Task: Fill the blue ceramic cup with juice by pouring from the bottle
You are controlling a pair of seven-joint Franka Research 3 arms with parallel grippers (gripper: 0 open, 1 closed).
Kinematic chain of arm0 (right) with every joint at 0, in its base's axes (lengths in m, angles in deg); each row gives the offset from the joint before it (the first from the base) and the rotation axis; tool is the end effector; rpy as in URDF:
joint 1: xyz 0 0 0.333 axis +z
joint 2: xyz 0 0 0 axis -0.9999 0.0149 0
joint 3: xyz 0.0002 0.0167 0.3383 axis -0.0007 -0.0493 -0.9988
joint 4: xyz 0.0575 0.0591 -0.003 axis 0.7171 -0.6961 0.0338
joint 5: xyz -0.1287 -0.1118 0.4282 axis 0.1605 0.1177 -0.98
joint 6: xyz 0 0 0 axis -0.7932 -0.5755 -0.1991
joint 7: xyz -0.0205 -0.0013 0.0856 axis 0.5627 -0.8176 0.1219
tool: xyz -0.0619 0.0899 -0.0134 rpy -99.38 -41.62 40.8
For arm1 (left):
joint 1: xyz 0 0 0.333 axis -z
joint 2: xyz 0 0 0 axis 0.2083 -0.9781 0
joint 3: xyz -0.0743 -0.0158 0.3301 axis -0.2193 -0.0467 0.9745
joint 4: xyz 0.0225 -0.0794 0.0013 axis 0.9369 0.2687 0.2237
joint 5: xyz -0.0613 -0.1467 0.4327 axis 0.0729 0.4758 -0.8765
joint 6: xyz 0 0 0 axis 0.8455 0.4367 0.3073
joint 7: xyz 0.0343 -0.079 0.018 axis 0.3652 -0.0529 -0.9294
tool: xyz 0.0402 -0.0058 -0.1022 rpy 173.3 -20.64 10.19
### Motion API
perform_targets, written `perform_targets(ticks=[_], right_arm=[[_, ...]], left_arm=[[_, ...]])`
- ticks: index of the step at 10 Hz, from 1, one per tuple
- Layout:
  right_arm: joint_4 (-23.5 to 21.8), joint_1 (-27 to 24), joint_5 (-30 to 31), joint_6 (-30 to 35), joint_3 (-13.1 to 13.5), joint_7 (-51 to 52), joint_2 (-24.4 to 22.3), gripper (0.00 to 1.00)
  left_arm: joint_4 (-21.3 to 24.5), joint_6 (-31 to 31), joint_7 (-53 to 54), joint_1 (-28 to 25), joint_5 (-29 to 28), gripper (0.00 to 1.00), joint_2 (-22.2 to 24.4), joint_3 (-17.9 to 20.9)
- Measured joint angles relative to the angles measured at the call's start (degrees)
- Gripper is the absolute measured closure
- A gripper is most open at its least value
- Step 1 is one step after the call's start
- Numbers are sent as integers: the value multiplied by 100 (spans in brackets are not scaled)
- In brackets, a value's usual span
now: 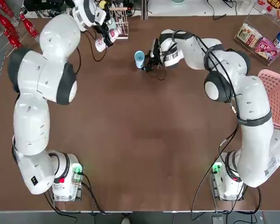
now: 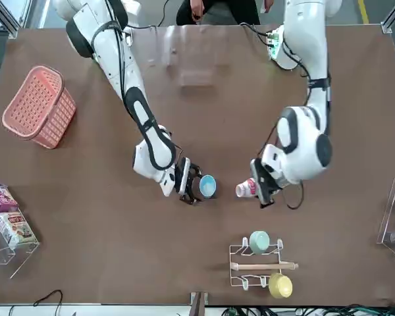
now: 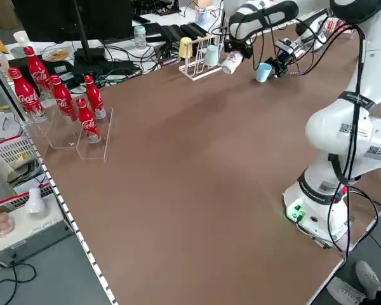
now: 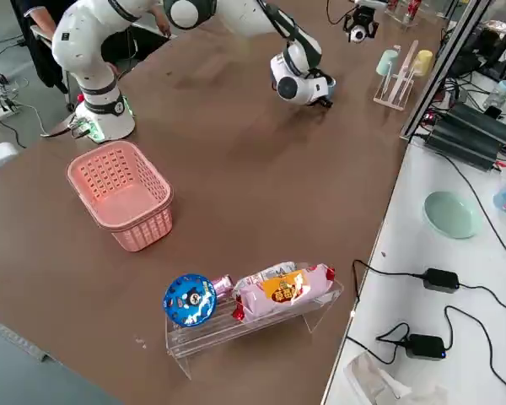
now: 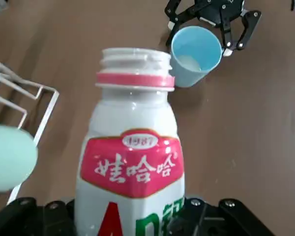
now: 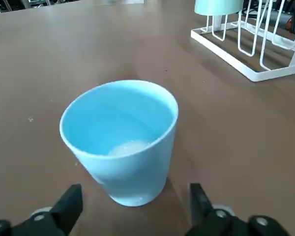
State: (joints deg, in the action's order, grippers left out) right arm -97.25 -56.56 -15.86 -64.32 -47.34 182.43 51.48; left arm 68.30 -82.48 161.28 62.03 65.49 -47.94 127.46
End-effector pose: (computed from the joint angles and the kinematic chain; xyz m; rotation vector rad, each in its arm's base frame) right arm 0.6389 0.4469 0.0757 -1.8618 -1.3961 -0.9274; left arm 0.7148 -0.2192 0.3036 2.2165 -1.6892 0.3682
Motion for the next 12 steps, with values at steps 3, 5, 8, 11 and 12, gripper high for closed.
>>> perform_targets(ticks=[3,5,8,11,12], right_arm=[[0,0,-22,-1,0,0,0,0],[-1,-1,-25,-3,2,0,0,0],[-2,-1,-26,-6,5,0,0,0],[-3,-7,-27,-8,13,0,0,0],[-3,-13,-27,-8,16,0,0,0]], left_arm=[[34,522,1084,-1302,10,55,359,-795],[61,876,1735,-2482,16,56,486,-1587],[159,1782,3012,-5022,87,56,513,-3293],[240,2693,3885,-6798,87,57,271,-4448],[248,2976,4045,-7025,88,57,143,-4552]])
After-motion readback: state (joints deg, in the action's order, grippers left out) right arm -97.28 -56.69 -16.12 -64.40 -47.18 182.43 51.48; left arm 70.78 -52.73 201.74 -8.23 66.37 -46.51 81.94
